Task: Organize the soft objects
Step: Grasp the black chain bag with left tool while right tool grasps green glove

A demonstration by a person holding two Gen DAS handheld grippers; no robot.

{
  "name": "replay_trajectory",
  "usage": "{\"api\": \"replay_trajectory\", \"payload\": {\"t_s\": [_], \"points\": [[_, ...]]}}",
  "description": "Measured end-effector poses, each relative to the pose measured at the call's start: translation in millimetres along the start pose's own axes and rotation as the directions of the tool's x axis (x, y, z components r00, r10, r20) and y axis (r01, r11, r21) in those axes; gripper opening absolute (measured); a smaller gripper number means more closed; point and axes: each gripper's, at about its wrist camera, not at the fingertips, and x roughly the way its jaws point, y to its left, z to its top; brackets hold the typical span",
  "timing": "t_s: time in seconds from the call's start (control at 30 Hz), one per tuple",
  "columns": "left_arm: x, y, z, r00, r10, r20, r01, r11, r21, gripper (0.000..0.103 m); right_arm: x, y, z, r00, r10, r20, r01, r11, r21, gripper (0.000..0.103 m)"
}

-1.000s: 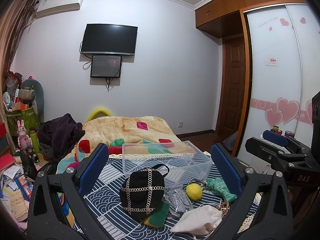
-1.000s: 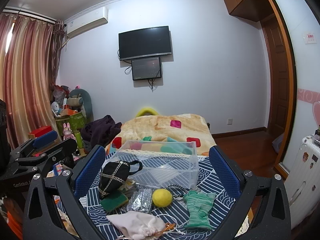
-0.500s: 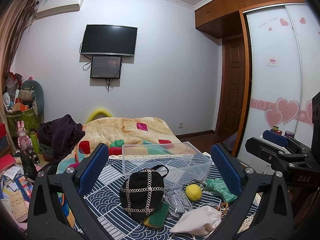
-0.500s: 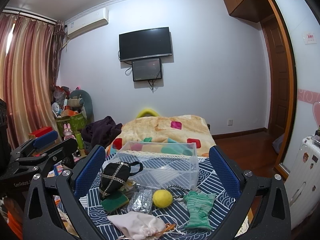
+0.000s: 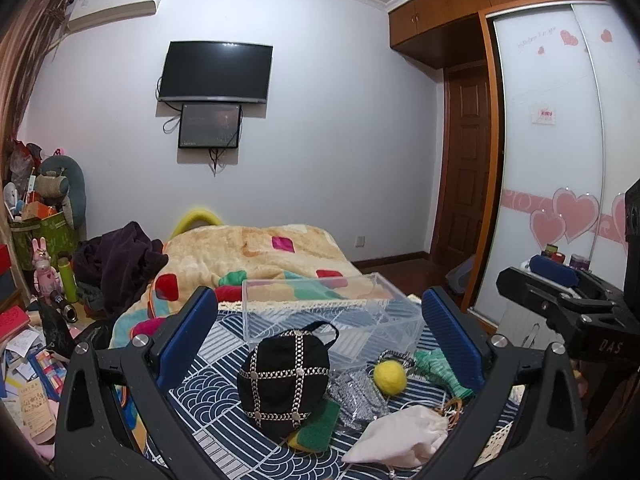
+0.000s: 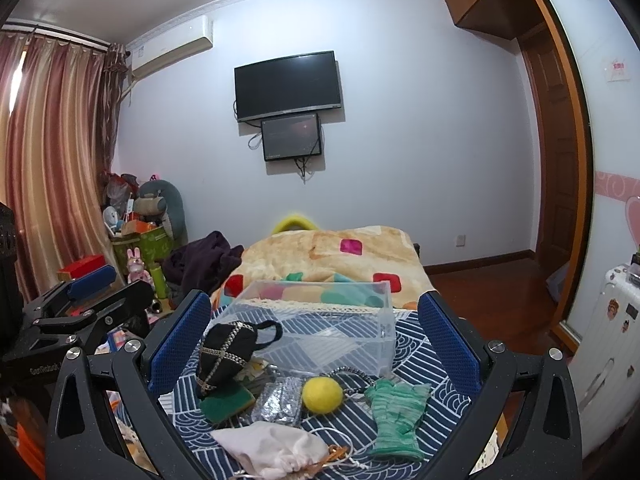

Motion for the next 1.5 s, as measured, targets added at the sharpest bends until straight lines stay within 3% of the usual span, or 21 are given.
{"api": "replay_trajectory", "payload": {"t_s": [0.17, 0.37, 0.5, 0.63, 0.77, 0.87, 0.93, 1.07, 1.23, 1.5], "points": [[34.0, 5.4, -18.7, 0.994, 0.043, -0.104, -0.042, 0.999, 0.010, 0.103, 19.5, -16.5, -11.1, 0.997, -0.048, -0.067, 0.049, 0.999, 0.013, 0.103], [77.4, 24.0, -44.3, 0.970, 0.044, -0.239, -0.055, 0.998, -0.042, 0.103, 45.7, -45.1, -34.0, 0.980, -0.052, -0.192, 0.071, 0.993, 0.093, 0.103], [100.3, 32.0, -57.9, 0.954, 0.035, -0.297, -0.058, 0.996, -0.069, 0.103, 60.1, -62.3, -51.3, 0.960, -0.082, -0.269, 0.115, 0.988, 0.107, 0.103], [115.4, 34.9, -69.3, 0.944, 0.025, -0.329, -0.052, 0.996, -0.076, 0.103, 74.9, -76.3, -71.1, 0.925, -0.106, -0.365, 0.159, 0.980, 0.117, 0.103], [119.7, 39.1, -77.8, 0.939, 0.010, -0.344, -0.043, 0.995, -0.090, 0.101, 83.7, -85.0, -86.1, 0.889, -0.101, -0.447, 0.172, 0.978, 0.120, 0.089], [122.0, 41.6, -82.1, 0.935, -0.018, -0.354, -0.020, 0.994, -0.103, 0.090, 89.0, -90.5, -99.6, 0.857, -0.092, -0.507, 0.178, 0.976, 0.125, 0.071], [122.2, 41.8, -85.8, 0.934, -0.029, -0.355, -0.010, 0.994, -0.106, 0.084, 89.8, -93.0, -105.6, 0.850, -0.063, -0.523, 0.164, 0.975, 0.149, 0.062], [120.8, 41.1, -89.5, 0.932, -0.043, -0.359, 0.004, 0.994, -0.110, 0.071, 82.6, -92.8, -108.3, 0.855, -0.023, -0.518, 0.134, 0.975, 0.178, 0.042], [118.0, 37.3, -92.9, 0.928, -0.030, -0.372, 0.001, 0.997, -0.079, 0.037, 75.2, -93.2, -108.3, 0.866, -0.015, -0.500, 0.132, 0.971, 0.200, 0.022], [89.1, 42.7, -74.0, 0.954, -0.053, -0.294, 0.028, 0.996, -0.090, 0.034, 54.5, -94.6, -90.8, 0.907, -0.043, -0.420, 0.142, 0.968, 0.209, 0.018]]}}
